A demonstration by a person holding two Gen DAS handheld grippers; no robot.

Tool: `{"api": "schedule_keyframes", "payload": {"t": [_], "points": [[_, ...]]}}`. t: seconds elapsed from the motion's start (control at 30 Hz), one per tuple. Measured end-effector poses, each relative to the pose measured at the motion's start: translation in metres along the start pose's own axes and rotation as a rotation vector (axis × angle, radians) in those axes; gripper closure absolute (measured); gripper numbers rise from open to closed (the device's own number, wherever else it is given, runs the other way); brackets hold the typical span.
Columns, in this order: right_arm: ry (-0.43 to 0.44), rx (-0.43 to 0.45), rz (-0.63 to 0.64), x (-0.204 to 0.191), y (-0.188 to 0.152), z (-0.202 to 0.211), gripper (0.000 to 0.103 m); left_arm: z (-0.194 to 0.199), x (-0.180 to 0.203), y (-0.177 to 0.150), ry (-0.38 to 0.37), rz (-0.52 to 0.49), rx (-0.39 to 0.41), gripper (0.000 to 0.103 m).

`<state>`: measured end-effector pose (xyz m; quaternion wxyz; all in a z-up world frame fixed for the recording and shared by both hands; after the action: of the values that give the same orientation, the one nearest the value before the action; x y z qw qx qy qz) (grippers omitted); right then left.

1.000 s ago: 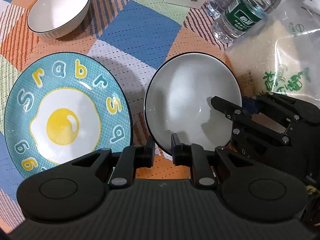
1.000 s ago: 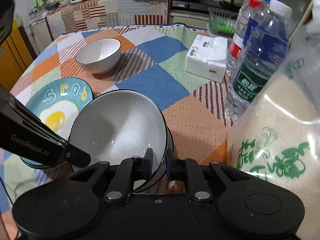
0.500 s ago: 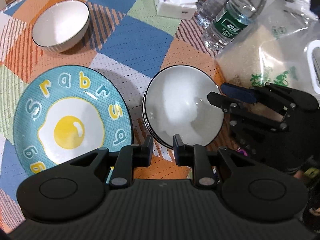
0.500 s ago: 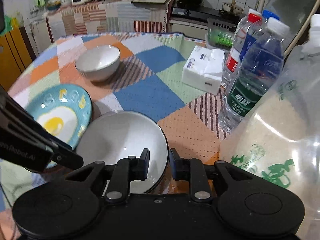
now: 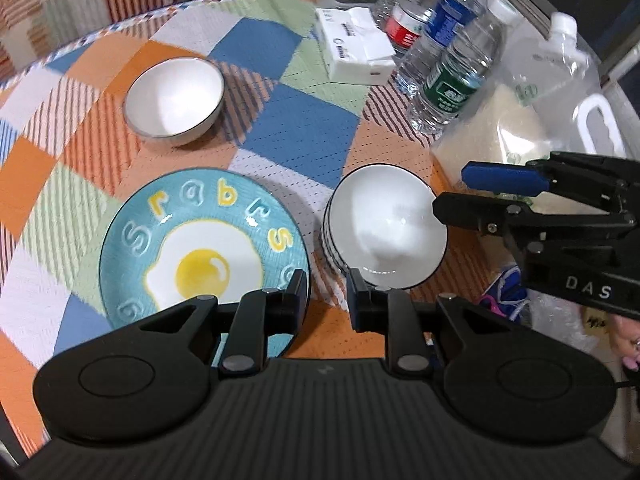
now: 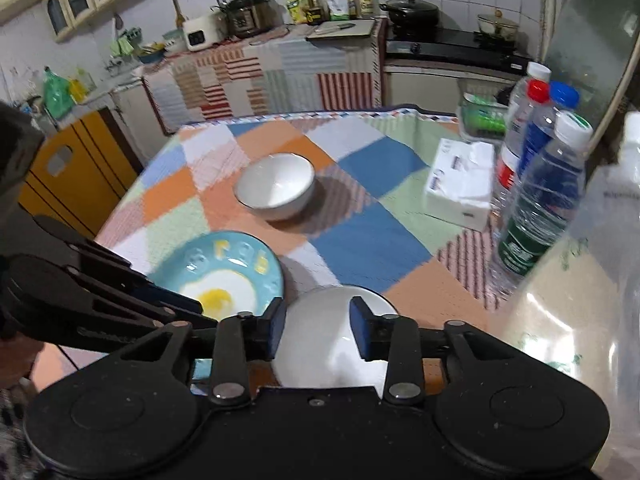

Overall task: Organize plates and bowls
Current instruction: 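Open both grippers and withdraw from the nested bowls, then move both grippers to the third white bowl and close on its rim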

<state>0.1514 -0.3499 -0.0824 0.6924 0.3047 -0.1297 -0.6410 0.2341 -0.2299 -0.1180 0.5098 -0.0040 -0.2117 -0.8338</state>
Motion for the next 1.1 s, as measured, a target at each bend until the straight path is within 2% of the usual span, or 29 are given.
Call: {"api": "schedule_keyframes", "payload": {"t": [0.07,0.17,0.27,0.3,0.37,0.47,0.6,0.73,0.83,0.93,1.1], "points": [[0.023,-0.001,-0.001,-0.007,0.008,0.0,0.058,0.01,-0.008,0.003,-0.014,0.025,0.006,0.083],[0.052,-0.003,-0.005,-0.017,0.02,-0.002,0.05,0.025,-0.021,0.011,0.012,0.037,0.041,0.081],[0.091,-0.018,-0.029,-0.024,0.034,-0.011,0.03,0.035,-0.038,0.021,0.037,0.056,0.068,0.078],[0.102,-0.022,-0.042,-0.026,0.04,-0.016,0.03,0.037,-0.044,0.025,0.047,0.058,0.075,0.077],[0.118,-0.036,-0.072,-0.028,0.052,-0.028,0.03,0.038,-0.056,0.031,0.079,0.044,0.119,0.069],[0.163,-0.041,-0.119,-0.03,0.068,-0.051,0.03,0.03,-0.081,0.038,0.136,0.046,0.195,0.068],[0.174,-0.033,-0.159,-0.03,0.083,-0.084,0.031,0.011,-0.123,0.047,0.134,0.143,0.246,0.066],[0.164,-0.055,-0.191,-0.026,0.096,-0.123,0.031,-0.006,-0.159,0.062,0.133,0.233,0.331,0.062],[0.157,-0.058,-0.23,-0.02,0.104,-0.151,0.038,-0.021,-0.179,0.074,0.134,0.283,0.374,0.06],[0.125,-0.05,-0.264,-0.013,0.109,-0.181,0.042,-0.037,-0.192,0.084,0.113,0.327,0.396,0.059],[0.05,-0.056,-0.312,0.002,0.108,-0.223,0.047,-0.07,-0.198,0.093,0.101,0.363,0.364,0.059]]}}
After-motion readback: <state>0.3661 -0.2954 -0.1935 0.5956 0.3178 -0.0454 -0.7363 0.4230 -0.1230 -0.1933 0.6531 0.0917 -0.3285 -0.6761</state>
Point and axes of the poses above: each gripper's, at about its wrist camera, not at the fingertips, and z roughly against the way its jaws point, x to its right, y to its top, the point moved 6 cm from there along -z, roughly the way its jaws point, and after that the axes turned 2 degrees about y, right-handed, at the moved point
